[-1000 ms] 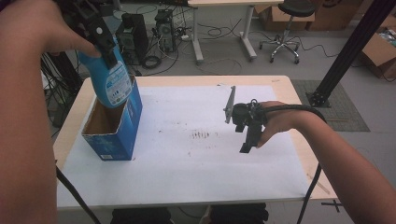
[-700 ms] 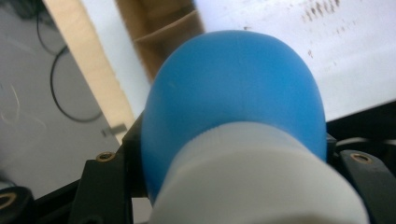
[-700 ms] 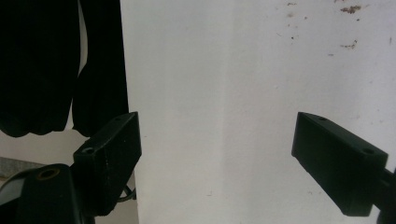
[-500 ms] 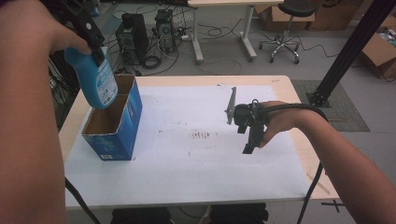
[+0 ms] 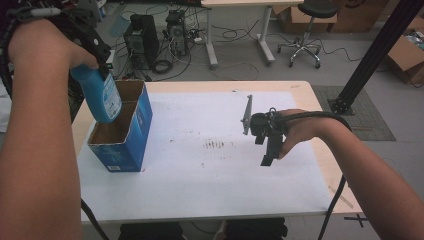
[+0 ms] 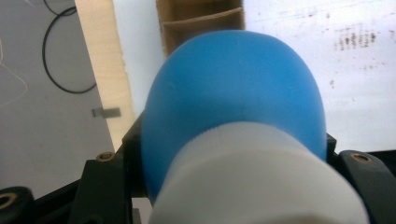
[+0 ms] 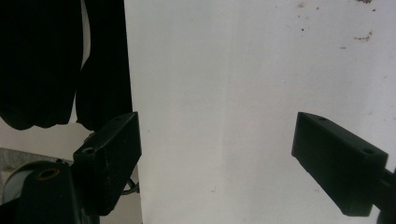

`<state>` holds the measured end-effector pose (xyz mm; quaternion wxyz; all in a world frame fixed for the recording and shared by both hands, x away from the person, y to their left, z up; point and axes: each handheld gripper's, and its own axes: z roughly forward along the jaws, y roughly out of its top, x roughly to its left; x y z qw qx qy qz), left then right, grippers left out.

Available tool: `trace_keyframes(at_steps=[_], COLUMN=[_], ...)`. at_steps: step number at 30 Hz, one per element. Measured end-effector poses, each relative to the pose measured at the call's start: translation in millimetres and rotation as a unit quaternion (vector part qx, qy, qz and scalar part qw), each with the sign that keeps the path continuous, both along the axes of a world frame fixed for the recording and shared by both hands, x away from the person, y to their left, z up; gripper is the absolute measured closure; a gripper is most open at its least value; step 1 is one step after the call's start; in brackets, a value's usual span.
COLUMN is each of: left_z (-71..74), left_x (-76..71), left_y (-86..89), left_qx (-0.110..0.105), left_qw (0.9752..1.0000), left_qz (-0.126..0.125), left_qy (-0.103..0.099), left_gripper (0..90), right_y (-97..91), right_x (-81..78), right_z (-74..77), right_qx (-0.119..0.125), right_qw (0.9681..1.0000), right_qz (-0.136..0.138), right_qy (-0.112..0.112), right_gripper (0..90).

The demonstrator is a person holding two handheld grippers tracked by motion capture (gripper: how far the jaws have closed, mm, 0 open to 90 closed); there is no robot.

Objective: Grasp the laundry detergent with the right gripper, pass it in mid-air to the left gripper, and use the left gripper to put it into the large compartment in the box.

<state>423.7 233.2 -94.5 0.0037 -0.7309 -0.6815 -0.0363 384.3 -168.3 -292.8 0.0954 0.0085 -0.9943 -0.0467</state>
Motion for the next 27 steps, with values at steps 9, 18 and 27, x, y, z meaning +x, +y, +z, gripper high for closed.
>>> trace_keyframes(at_steps=[9, 18, 27], left_z=[-40.9, -86.3, -133.6], left_x=[3.7, 5.4, 7.9], left_y=[10.4, 7.3, 8.6], left_qx=[-0.011, -0.011, -0.014], left_qw=[0.9998, 0.9995, 0.9991], left_qz=[0.013, 0.017, 0.019], left_qy=[0.01, 0.023, 0.035], left_gripper=[39.4, 39.3, 39.3], right_y=[2.3, 3.7, 0.8], right_x=[1.0, 1.5, 2.9], right_z=[-1.9, -3.8, -8.9], right_qx=[0.001, 0.0, -0.008], right_qw=[1.0, 1.0, 1.0], right_qz=[0.003, 0.004, 0.001], right_qy=[0.001, 0.003, 0.004], right_gripper=[15.6, 15.6, 15.6])
